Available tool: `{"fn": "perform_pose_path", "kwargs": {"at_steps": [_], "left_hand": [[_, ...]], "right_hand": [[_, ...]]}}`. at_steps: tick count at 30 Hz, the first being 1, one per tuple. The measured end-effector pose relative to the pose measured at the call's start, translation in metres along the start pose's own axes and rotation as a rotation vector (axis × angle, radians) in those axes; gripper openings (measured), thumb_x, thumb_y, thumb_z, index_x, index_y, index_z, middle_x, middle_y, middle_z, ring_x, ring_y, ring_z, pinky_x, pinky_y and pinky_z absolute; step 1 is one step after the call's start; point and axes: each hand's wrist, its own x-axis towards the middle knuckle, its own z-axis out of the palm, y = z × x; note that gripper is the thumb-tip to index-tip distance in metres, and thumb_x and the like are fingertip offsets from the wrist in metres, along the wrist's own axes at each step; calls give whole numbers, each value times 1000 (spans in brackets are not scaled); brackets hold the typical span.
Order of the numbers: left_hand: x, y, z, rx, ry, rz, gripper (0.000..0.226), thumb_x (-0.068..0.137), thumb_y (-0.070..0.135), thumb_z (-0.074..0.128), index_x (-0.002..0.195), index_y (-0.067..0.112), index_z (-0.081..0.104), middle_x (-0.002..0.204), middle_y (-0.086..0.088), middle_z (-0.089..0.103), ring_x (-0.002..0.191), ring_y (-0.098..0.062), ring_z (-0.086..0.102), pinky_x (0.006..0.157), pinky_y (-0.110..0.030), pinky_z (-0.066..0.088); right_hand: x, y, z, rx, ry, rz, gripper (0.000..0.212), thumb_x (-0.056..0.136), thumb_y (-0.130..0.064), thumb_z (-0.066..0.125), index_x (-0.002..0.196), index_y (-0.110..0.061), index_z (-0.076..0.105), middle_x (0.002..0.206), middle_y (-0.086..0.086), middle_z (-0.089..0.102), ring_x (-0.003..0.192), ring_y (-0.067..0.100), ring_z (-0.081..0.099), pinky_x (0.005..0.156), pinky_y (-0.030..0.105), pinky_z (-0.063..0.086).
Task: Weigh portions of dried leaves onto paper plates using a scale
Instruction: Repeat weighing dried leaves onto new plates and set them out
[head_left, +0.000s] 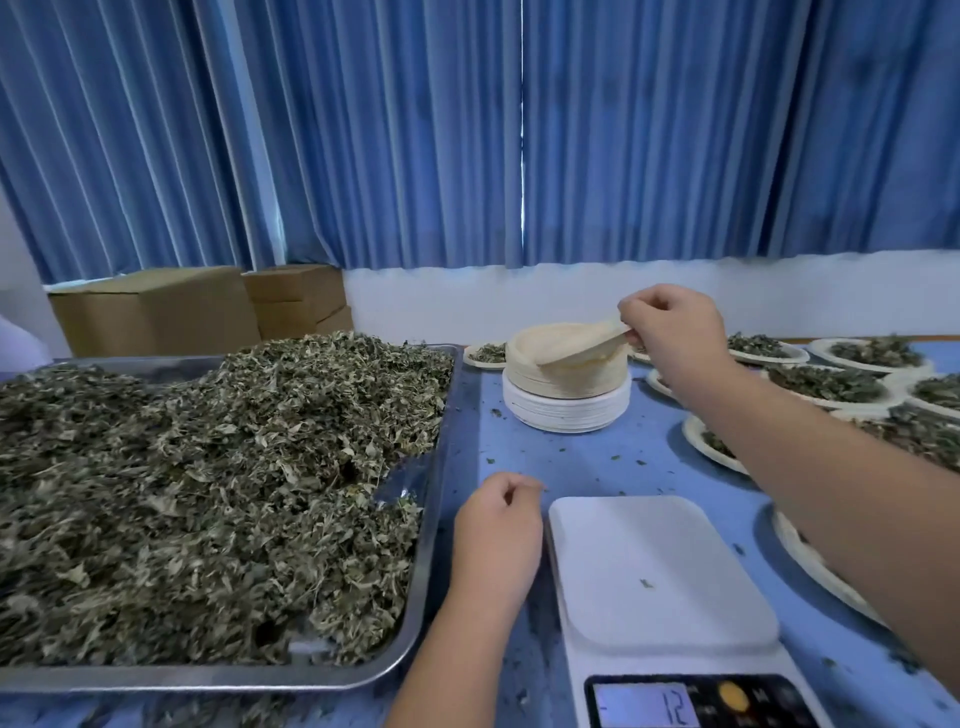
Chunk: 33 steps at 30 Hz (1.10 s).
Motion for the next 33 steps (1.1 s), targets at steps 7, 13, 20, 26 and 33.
{"fn": "perform_pose_path", "kwargs": {"at_steps": [7, 13, 20, 26, 33], "left_hand": [[-14, 20, -5, -171, 84, 40, 23, 99, 21, 46, 92, 24, 68, 81, 4, 63, 57, -12, 55, 54, -31, 45], [-37, 40, -20, -618, -73, -187, 37, 102, 34, 42, 88, 10, 67, 76, -7, 66, 57, -16, 60, 51, -26, 48], [-54, 43, -17, -424, -166, -137, 26, 95, 11, 54, 71, 11, 64, 61, -4, 55, 51, -16, 50, 47, -25, 46], [-51, 36, -14, -277, -132, -125, 13, 95, 12, 53, 90, 8, 66, 64, -4, 52, 48, -17, 43, 46, -25, 38], [-48, 30, -13, 24, -86, -47, 18, 95, 26, 50, 112, 29, 57, 72, -1, 61, 43, -13, 51, 43, -25, 41]], "right_hand": [[-72, -5, -61, 517, -105, 98, 16, 83, -17, 67, 69, -20, 73, 67, -5, 58, 61, 11, 46, 55, 22, 38], [-116, 15, -95, 622, -333, 263, 14, 89, -10, 62, 82, 1, 60, 70, 3, 60, 66, 12, 58, 57, 24, 49], [-129, 38, -107, 431, -324, 367, 33, 85, 8, 62, 99, -20, 72, 100, 5, 68, 77, 11, 68, 67, 27, 54], [-127, 49, -108, 248, -367, 393, 33, 83, 6, 65, 98, -23, 69, 107, 5, 66, 80, 12, 67, 64, 28, 54], [-126, 57, -109, 117, -374, 396, 26, 83, -5, 69, 102, -23, 66, 104, 5, 65, 88, 20, 66, 73, 34, 52]]}}
